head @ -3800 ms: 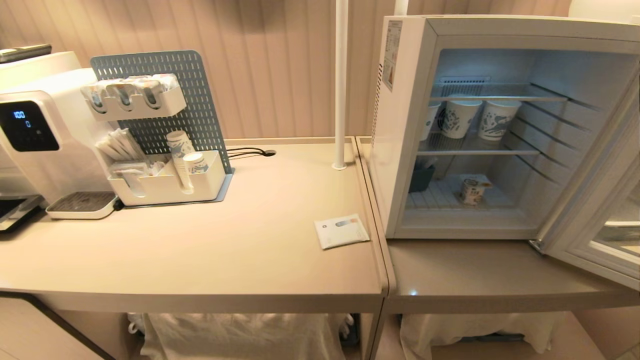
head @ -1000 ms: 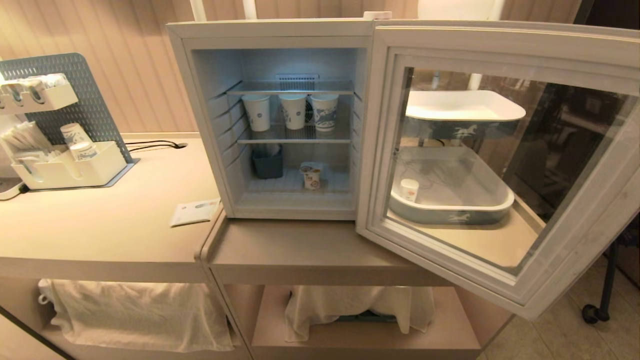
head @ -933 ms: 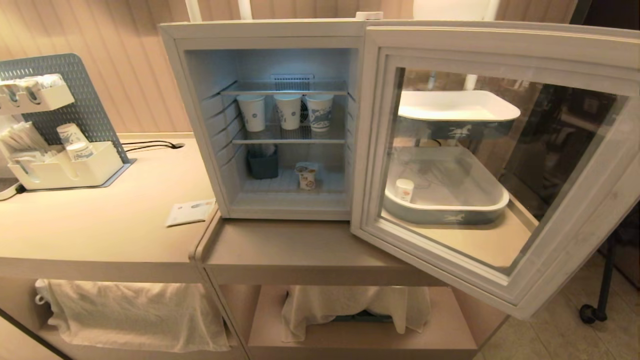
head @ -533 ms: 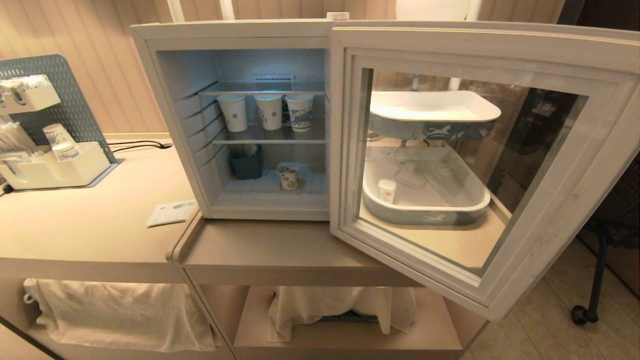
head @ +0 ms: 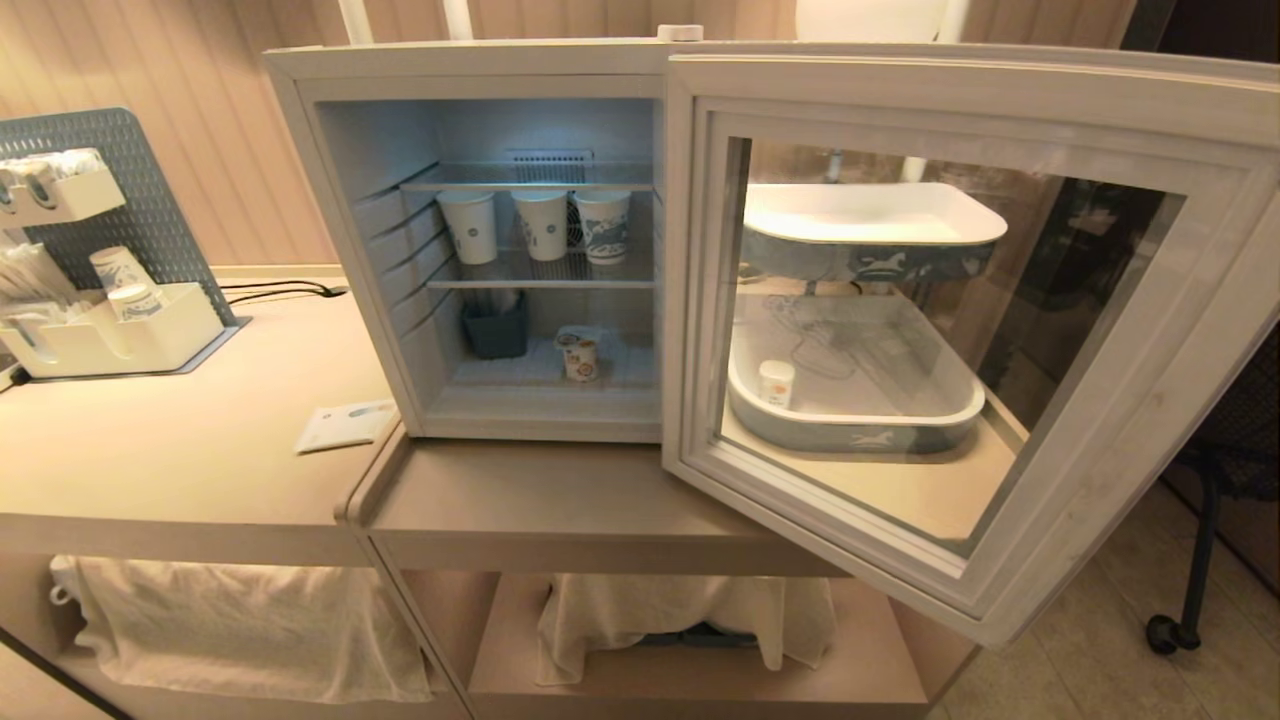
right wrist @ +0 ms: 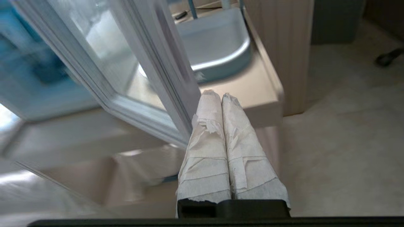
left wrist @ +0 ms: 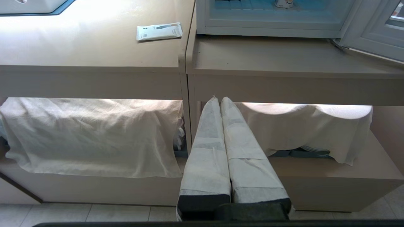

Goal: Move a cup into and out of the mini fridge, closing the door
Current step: Close the freezer door

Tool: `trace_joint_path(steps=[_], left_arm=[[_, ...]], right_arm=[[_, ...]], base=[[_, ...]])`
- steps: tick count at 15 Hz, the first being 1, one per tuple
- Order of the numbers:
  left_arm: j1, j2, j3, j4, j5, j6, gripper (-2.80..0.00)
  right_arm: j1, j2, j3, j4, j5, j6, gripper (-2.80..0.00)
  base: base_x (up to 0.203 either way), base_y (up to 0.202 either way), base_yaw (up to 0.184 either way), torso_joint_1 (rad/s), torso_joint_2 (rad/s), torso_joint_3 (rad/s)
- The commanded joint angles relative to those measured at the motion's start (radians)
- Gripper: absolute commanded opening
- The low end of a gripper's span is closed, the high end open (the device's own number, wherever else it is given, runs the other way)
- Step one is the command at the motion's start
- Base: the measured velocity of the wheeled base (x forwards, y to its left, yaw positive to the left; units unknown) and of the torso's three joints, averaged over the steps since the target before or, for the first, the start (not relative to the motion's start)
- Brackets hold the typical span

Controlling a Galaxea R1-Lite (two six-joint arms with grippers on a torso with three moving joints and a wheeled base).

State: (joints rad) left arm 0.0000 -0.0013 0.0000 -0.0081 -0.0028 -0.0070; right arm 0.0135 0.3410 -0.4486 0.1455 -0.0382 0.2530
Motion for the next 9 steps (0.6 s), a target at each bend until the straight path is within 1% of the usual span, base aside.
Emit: trace_joint_path(steps=[1, 2, 3, 4, 5, 6, 7, 8, 9], left_arm=[[0.002, 0.0, 0.002, 0.0, 0.0, -0.001, -2.8], [0.002, 0.0, 0.002, 0.0, 0.0, -0.001, -2.8], [0.002, 0.0, 0.002, 0.0, 0.0, -0.002, -2.8], [0.002, 0.0, 0.002, -0.001, 0.0, -0.004, -2.8], [0.002, 0.0, 0.002, -0.001, 0.0, -0.004, -2.8], [0.002, 0.0, 0.002, 0.0, 0.0, -0.004, -2.8], [0.002, 0.0, 0.002, -0.001, 0.0, -0.004, -2.8], [0.002, 0.0, 0.002, -0.001, 0.0, -0.004, -2.8], [0.002, 0.0, 0.002, -0.001, 0.0, -0.004, -2.8]], right_arm=[[0.002, 0.391, -0.176, -0.006, 0.041, 0.113, -2.8], [-0.016, 0.5, -0.23, -0.018, 0.099, 0.164, -2.8], [-0.056, 0.594, -0.28, -0.034, 0.196, 0.212, -2.8], [-0.132, 0.675, -0.327, -0.055, 0.352, 0.26, -2.8], [-0.249, 0.727, -0.37, -0.07, 0.548, 0.312, -2.8], [-0.378, 0.774, -0.408, -0.082, 0.765, 0.372, -2.8], [-0.504, 0.825, -0.44, -0.098, 1.011, 0.433, -2.8], [-0.612, 0.891, -0.464, -0.126, 1.23, 0.486, -2.8], [-0.68, 0.953, -0.477, -0.161, 1.361, 0.525, -2.8]], base=[[0.0, 0.0, 0.0, 0.0, 0.0, 0.0], [0.0, 0.0, 0.0, 0.0, 0.0, 0.0], [0.0, 0.0, 0.0, 0.0, 0.0, 0.0], [0.0, 0.0, 0.0, 0.0, 0.0, 0.0], [0.0, 0.0, 0.0, 0.0, 0.0, 0.0], [0.0, 0.0, 0.0, 0.0, 0.0, 0.0], [0.0, 0.0, 0.0, 0.0, 0.0, 0.0], [0.0, 0.0, 0.0, 0.0, 0.0, 0.0], [0.0, 0.0, 0.0, 0.0, 0.0, 0.0]])
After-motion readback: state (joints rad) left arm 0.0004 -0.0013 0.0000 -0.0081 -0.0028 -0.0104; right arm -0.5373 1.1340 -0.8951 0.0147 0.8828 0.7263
